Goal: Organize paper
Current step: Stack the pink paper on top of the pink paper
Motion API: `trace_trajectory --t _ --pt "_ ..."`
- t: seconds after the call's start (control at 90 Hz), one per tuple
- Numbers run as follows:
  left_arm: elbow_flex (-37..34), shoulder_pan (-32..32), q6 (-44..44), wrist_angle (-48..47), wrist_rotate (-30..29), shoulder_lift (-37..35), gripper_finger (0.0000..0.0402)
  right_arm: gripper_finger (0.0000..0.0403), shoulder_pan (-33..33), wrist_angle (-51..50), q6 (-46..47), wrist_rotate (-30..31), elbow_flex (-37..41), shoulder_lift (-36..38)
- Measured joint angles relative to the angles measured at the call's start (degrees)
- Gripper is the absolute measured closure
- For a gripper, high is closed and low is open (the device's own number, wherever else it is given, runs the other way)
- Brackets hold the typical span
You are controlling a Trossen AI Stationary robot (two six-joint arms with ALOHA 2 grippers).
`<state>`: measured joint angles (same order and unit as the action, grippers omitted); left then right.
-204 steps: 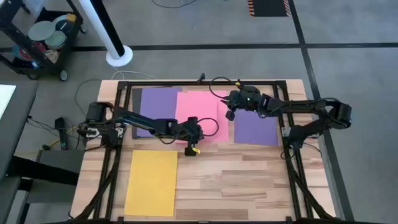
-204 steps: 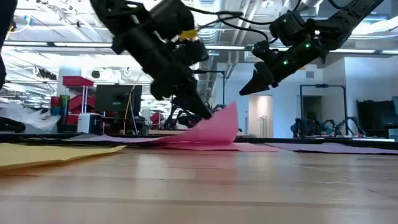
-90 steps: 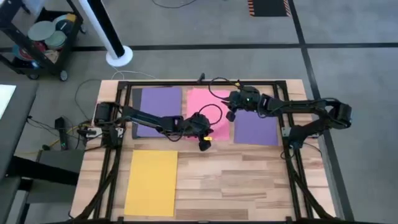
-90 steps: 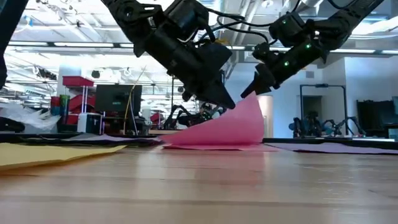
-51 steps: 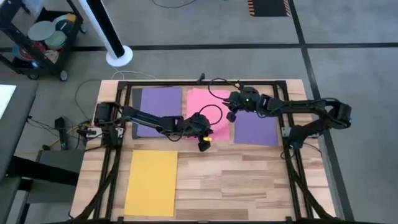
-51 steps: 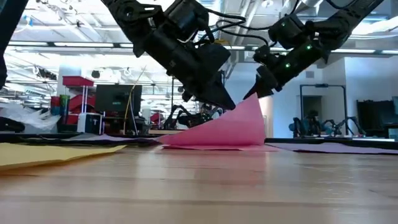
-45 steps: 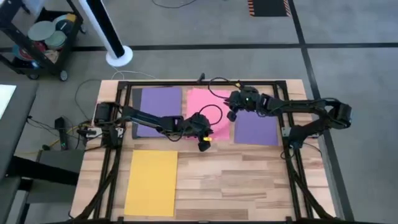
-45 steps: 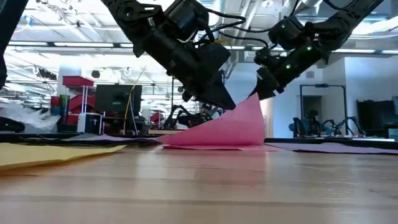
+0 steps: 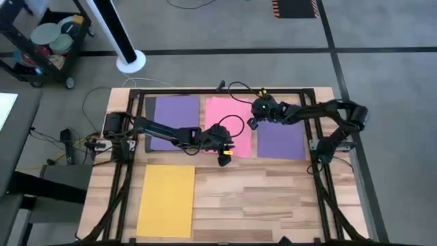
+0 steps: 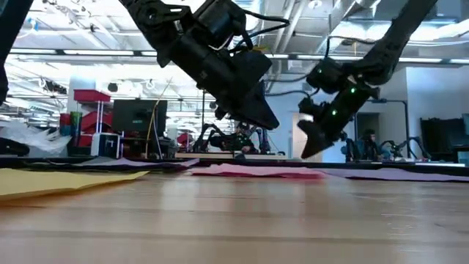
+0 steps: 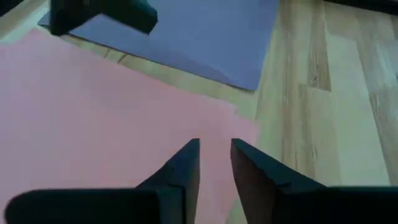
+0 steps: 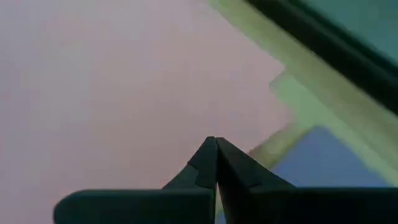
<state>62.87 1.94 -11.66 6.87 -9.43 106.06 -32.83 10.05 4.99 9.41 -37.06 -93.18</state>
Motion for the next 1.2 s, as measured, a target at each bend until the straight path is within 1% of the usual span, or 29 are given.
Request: trace_trajectory --t 0.067,0.144,0.222,0.322,0.378,0.578,0.7,0.878,1.2 --pt "-0.02 0.06 0.00 -0.34 0.00 0.00 0.0312 0.0402 -0.42 -0.18 1.01 0.09 0.00 -1.16" --pt "-0.02 0.06 0.38 -1.00 -0.01 0.00 0.0323 0.0402 -0.76 -0.47 2.01 0.14 0.00 -2.33" --pt "-0.03 0.06 1.54 -1.74 0.00 0.00 0.0345 0.0403 -0.78 -0.80 2.30 0.20 0.00 -2.78" --pt "-0.02 0.18 2.14 -2.49 0.00 0.00 0.0385 0.0403 -0.68 -1.35 2.53 0.33 0.00 -2.26" --pt "-0.04 0.25 2.38 -2.83 0.02 0.00 0.0395 0.0403 -0.65 -2.62 2.33 0.34 0.00 -1.18" --pt "-0.04 0.72 2.37 -4.87 0.02 -0.02 0.0400 0.0403 -1.91 -5.49 2.63 1.25 -0.09 2.30" --pt "-0.04 1.12 2.34 -5.03 0.03 -0.02 0.0401 0.0403 -3.01 -7.48 4.41 1.18 -0.07 1.52" --pt "-0.04 1.60 2.38 -6.07 0.02 -0.02 0.0401 0.0403 -3.23 -6.23 4.76 0.93 -0.07 -0.91" --pt "-2.45 2.24 1.89 -6.08 0.11 -0.04 0.0401 0.0403 -3.23 -4.95 5.12 0.54 -0.07 -0.97"
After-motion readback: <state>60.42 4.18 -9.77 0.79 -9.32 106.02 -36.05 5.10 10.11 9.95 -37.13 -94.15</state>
